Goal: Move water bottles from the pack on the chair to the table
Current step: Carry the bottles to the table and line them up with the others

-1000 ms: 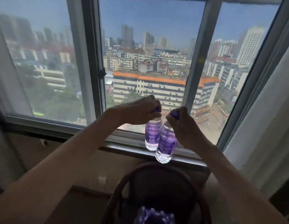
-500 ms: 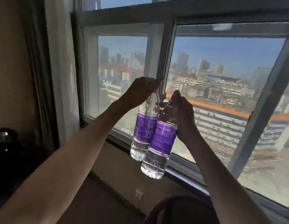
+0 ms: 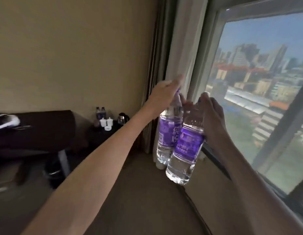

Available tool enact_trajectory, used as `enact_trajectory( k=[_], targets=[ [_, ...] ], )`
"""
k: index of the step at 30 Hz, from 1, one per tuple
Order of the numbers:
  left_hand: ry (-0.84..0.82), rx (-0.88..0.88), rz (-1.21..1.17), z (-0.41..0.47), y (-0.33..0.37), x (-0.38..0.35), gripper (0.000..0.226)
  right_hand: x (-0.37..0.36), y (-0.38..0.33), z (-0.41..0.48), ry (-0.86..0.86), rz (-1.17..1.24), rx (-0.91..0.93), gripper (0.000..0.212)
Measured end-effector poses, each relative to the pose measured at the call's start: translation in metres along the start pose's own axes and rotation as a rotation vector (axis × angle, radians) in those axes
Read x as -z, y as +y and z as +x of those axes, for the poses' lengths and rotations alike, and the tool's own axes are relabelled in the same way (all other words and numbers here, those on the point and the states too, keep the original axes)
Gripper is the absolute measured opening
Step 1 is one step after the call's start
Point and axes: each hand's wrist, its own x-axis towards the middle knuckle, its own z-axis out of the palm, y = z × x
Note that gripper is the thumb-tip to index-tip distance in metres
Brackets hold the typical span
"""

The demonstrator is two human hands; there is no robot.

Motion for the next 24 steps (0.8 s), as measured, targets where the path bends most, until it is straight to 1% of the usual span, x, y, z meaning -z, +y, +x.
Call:
enact_trajectory(
  k=[2,4,7,9,10,13,15,18,21,24],
  targets=[
    [0.084,-0.01,0.057,0.021,-0.026,0.044,0.051,-0.038,0.032,0.035,-0.066,-0.023,-0.008,0.033],
    [0.15,-0.031,0.15,0.047,-0.049,0.081,0.058,-0.074,0.064,0.074,-0.109,-0.067,0.002,0.04],
    [0.195,-0.07,0.201,0.09,-0.082,0.127,0.062,-0.12,0.105,0.135,-0.154,-0.134,0.048,0.041],
    [0.244,-0.065,0.254,0.124,-0.109,0.157,0.063,-0.148,0.135,0.184,-0.206,-0.176,0.06,0.046],
    [0.275,-0.048,0.267,0.141,-0.122,0.171,0.063,-0.158,0.151,0.208,-0.229,-0.175,0.069,0.045],
    [0.357,-0.011,0.273,0.19,-0.166,0.212,0.063,-0.189,0.196,0.276,-0.267,-0.165,0.088,0.045],
    [0.393,0.021,0.276,0.233,-0.199,0.238,0.066,-0.214,0.23,0.331,-0.332,-0.138,0.089,0.043],
    [0.407,0.036,0.246,0.271,-0.229,0.268,0.057,-0.241,0.257,0.384,-0.374,-0.108,0.089,0.032],
    [0.423,0.085,0.207,0.311,-0.263,0.306,0.05,-0.277,0.288,0.438,-0.422,-0.078,0.025,0.028],
    [0.45,0.12,0.132,0.349,-0.295,0.35,0.047,-0.312,0.318,0.482,-0.461,-0.067,0.039,0.027]
  ],
)
